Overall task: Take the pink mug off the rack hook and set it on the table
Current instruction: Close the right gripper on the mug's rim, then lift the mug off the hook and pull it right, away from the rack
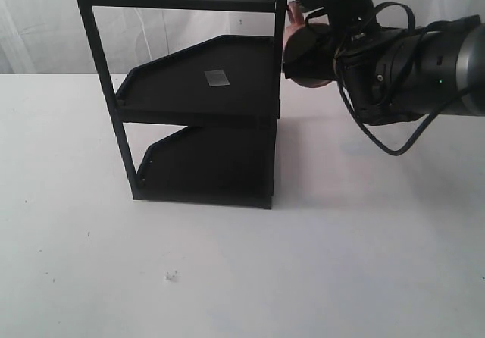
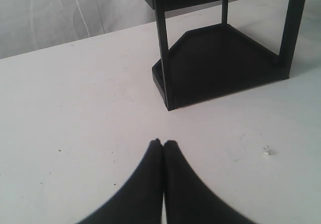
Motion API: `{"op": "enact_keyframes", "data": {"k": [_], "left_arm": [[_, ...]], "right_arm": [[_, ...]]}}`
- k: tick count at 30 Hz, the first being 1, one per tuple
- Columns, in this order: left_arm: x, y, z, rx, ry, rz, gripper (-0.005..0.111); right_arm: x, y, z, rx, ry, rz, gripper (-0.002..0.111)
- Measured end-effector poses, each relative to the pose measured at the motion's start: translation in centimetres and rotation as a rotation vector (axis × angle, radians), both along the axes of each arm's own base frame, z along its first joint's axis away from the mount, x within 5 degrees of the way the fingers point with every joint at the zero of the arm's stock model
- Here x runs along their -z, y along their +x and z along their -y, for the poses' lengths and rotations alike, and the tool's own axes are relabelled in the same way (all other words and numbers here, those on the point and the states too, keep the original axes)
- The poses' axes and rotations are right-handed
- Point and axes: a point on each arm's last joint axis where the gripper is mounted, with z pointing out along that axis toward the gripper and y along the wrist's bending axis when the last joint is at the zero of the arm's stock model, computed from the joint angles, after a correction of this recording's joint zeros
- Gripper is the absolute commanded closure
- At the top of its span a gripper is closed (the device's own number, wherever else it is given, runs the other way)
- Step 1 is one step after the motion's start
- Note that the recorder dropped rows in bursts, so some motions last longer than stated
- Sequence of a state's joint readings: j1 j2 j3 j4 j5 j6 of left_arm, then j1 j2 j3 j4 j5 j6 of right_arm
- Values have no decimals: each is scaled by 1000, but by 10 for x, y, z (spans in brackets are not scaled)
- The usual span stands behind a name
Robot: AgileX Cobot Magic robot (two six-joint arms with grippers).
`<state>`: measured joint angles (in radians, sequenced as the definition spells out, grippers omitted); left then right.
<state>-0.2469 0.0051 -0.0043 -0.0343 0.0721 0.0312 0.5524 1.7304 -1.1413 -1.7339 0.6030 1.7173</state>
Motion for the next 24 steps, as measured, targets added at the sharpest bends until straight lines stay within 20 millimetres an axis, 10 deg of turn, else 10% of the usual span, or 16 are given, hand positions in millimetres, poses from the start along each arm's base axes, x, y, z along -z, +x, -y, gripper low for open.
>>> {"op": "enact_keyframes", "data": {"k": [5,24], "left_arm": [[0,0,0,0,0,0,107],[0,0,0,0,0,0,107]], "right_arm": [[-1,0,0,-2,-5,4,107],[-14,-4,2,-4,13,29,108]]}}
